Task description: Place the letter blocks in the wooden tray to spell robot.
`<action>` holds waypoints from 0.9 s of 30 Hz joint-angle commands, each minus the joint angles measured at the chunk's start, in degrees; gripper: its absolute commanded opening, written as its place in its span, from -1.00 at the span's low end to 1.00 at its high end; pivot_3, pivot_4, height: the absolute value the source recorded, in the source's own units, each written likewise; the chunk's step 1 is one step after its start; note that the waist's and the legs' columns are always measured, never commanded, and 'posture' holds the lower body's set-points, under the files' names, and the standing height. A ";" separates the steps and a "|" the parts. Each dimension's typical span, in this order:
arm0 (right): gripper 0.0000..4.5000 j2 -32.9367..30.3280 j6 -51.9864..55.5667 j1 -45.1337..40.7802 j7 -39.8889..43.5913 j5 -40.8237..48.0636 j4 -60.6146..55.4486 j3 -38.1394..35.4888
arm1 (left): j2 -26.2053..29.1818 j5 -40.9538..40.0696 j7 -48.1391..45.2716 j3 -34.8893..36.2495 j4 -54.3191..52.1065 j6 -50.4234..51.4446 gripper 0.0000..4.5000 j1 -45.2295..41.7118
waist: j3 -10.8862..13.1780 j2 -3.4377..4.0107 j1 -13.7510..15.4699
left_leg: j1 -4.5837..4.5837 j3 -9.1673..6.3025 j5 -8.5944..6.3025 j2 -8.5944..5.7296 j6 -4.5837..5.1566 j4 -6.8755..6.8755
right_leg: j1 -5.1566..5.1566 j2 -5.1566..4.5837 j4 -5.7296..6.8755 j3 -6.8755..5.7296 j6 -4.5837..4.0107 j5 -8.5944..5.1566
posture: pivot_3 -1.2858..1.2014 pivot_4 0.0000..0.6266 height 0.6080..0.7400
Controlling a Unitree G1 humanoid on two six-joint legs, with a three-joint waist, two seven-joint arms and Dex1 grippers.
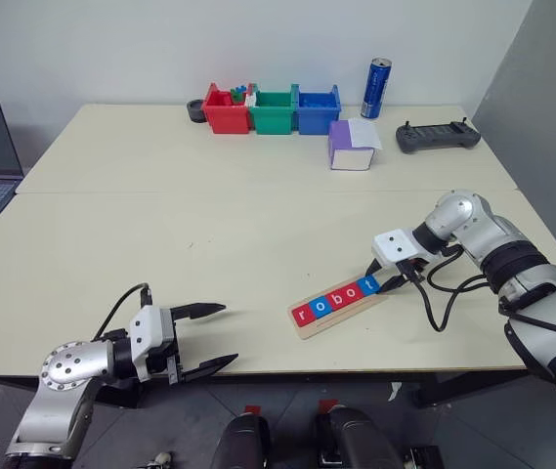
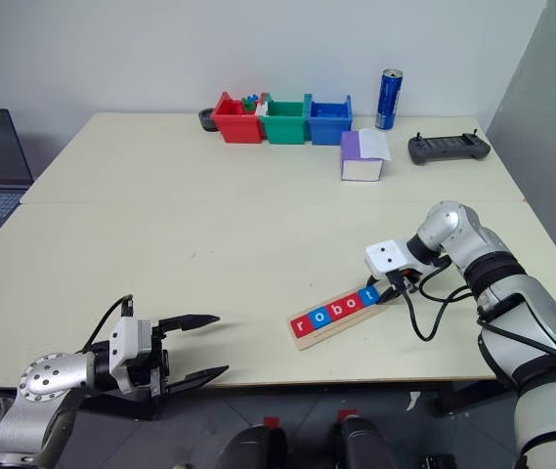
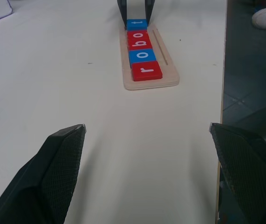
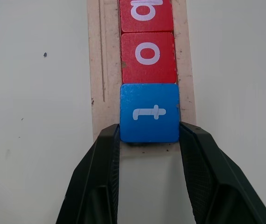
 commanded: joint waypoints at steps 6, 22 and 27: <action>0.72 -1.13 -0.02 -3.06 3.87 1.19 -0.45 -0.73 | 0.97 -1.17 3.22 0.87 -7.79 5.02 1.00 0.09 | 0.00 0.01 0.02 | -0.01 -0.01 0.00 0.00 0.00 0.00 | 0.00 0.00 0.00 0.00 0.00 0.00 | 0.03 -0.52 1.00; 0.99 -7.98 15.62 5.49 3.87 13.89 -18.95 -7.07 | 2.17 -2.41 2.80 1.00 -8.07 9.67 1.00 -4.25 | 0.01 0.02 0.22 | -0.02 -0.01 0.00 -0.01 0.00 -0.04 | -0.01 0.00 -0.06 -0.01 0.00 -0.01 | 0.03 -0.52 1.00; 0.99 -6.52 15.61 6.95 3.87 11.89 -18.77 -7.16 | 2.01 -2.04 2.16 0.97 -7.08 8.87 1.00 -4.22 | 0.01 0.02 0.22 | -0.02 0.00 0.00 -0.01 0.00 -0.04 | -0.02 0.00 -0.05 -0.01 0.00 -0.01 | 0.03 -0.52 1.00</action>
